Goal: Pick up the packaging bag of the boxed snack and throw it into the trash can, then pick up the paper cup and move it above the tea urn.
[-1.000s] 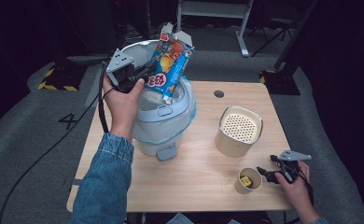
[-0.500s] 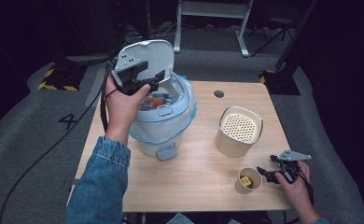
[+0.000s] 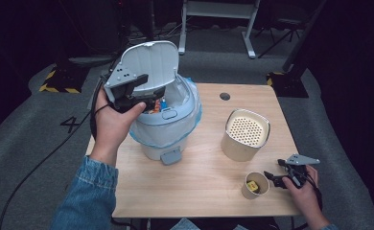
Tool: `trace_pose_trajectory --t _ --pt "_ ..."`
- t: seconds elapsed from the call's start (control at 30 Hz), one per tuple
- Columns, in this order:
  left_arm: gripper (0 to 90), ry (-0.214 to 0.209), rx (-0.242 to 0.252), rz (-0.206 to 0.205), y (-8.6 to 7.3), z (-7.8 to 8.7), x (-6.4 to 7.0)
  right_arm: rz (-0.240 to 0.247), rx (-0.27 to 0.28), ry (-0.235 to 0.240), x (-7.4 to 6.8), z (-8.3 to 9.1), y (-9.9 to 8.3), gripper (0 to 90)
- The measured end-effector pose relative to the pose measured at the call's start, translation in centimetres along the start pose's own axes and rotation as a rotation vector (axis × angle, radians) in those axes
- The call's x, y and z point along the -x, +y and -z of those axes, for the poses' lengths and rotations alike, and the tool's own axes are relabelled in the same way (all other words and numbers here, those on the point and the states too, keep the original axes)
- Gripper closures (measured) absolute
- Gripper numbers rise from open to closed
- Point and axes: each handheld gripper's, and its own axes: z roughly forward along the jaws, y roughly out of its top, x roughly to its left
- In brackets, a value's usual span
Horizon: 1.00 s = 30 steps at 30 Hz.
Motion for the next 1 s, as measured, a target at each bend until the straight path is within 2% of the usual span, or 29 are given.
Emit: trace_pose_trajectory --t 0.03,0.1,0.13,0.17,0.37,0.43,0.5,0.53,0.6,0.63,0.67,0.7,0.73,0.77,0.83,0.87,0.9,0.93,0.97,1.0 --pt "32.9 -0.019 -0.007 -0.014 -0.2 0.7 0.4 0.0 0.0 0.0 0.0 0.0 0.0 14.6" --pt "32.9 -0.025 -0.015 -0.025 -0.4 1.0 0.6 0.0 0.0 0.0 0.0 0.0 0.0 14.6" --pt "32.9 -0.041 -0.03 -0.056 -0.8 1.5 1.0 0.0 0.0 0.0 0.0 0.0 0.0 14.6" --pt "32.9 -0.054 -0.035 -0.062 -1.0 1.8 1.1 0.0 0.0 0.0 0.0 0.0 0.0 14.6" --pt "32.5 -0.098 -0.03 -0.055 -2.4 3.2 1.9 0.001 -0.001 0.0 0.0 0.0 0.0 14.6" --pt "32.0 -0.106 -0.034 -0.074 -3.8 3.9 2.4 0.0 -0.001 0.0 0.0 0.0 0.0 14.6" --pt "32.0 -0.115 -0.034 -0.074 -4.3 4.1 2.6 0.0 -0.001 0.0 0.0 0.0 0.0 14.6" --pt "32.0 -0.128 -0.038 -0.077 -5.5 4.4 2.8 0.0 -0.002 -0.001 0.0 0.0 0.0 14.6" --pt "32.0 -0.133 -0.045 -0.075 -6.1 4.6 3.0 -0.004 -0.001 -0.003 0.0 0.0 0.0 14.7" --pt "32.0 -0.142 -0.057 -0.075 -7.2 4.9 3.3 -0.006 -0.001 -0.006 -0.1 0.0 0.0 14.9" --pt "32.0 -0.142 -0.057 -0.075 -7.2 4.9 3.3 -0.006 -0.001 -0.006 -0.1 0.0 0.0 14.9" --pt "32.0 -0.15 -0.054 -0.068 -8.2 5.2 3.6 -0.008 0.0 -0.005 -0.1 0.1 0.0 16.1" --pt "32.0 -0.15 -0.054 -0.068 -8.2 5.2 3.6 -0.008 0.0 -0.005 -0.1 0.1 0.0 16.1" --pt "31.9 -0.146 -0.061 -0.065 -9.2 5.5 3.8 -0.003 0.002 -0.006 -0.2 0.2 -0.1 17.4" --pt "31.2 -0.139 -0.075 -0.068 -10.3 5.6 3.7 0.002 -0.002 0.006 -0.2 0.4 -0.1 20.4" --pt "30.9 -0.139 -0.075 -0.068 -10.3 5.6 3.7 0.007 -0.009 0.014 -0.2 0.5 -0.1 22.0" --pt "30.9 -0.141 -0.077 -0.065 -10.9 5.6 3.6 0.007 -0.009 0.014 -0.2 0.5 -0.1 22.0" --pt "30.3 -0.138 -0.09 -0.052 -12.2 5.5 3.3 0.013 -0.016 0.033 -0.1 0.8 -0.1 23.5" --pt "30.2 -0.138 -0.09 -0.052 -12.2 5.5 3.3 0.011 -0.014 0.039 -0.1 1.0 -0.1 23.7" --pt "30.2 -0.136 -0.112 -0.036 -13.5 5.3 3.0 0.013 -0.012 0.04 -0.1 1.1 -0.1 24.1"
